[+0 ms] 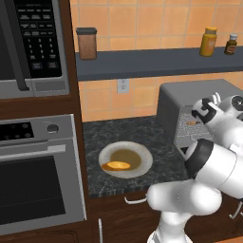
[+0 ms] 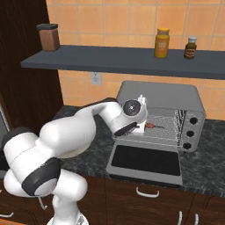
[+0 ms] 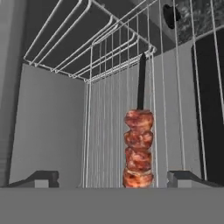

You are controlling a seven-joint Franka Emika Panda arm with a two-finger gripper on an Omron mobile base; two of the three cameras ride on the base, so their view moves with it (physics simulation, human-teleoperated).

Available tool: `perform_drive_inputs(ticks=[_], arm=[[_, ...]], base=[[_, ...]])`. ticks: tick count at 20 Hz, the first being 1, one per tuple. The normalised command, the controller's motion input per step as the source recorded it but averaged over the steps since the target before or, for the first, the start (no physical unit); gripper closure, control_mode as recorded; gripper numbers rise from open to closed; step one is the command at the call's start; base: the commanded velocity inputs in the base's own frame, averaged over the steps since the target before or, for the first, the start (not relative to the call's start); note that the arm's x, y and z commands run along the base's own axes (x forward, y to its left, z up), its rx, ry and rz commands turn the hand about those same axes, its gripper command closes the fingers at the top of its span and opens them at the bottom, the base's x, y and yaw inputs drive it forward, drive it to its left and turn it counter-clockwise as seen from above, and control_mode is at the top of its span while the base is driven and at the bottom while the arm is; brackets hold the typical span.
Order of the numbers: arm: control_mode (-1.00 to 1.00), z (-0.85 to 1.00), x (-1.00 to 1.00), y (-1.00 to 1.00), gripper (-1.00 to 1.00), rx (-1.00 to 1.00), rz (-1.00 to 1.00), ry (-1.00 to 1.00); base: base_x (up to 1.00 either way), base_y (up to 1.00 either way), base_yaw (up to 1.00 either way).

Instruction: Pick up the kebab skewer and baguette bread, and place them inside the toaster oven. Close the toaster oven door and start by setting the timer.

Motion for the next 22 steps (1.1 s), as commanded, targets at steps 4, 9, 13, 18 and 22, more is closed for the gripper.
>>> perform_drive_inputs(ticks=[4,9,13,18,22], arm=[[-1.0,0.77,-0.85,-0.05,-1.0,-0.06,0.0,0.22],[-1.0,0.58,-1.0,0.16,-1.0,-0.1,0.15,0.21],[-1.0,0.11,-1.0,0.68,-1.0,-0.11,0.4,0.12],[-1.0,0.23,-0.87,0.83,-1.0,-0.1,0.53,0.13],[-1.0,0.36,-0.69,0.87,-1.0,-0.18,0.39,0.13]], base=[[0.0,0.0,0.0],[0.0,0.0,0.0],[0.0,0.0,0.0],[0.0,0.0,0.0],[0.0,0.0,0.0]])
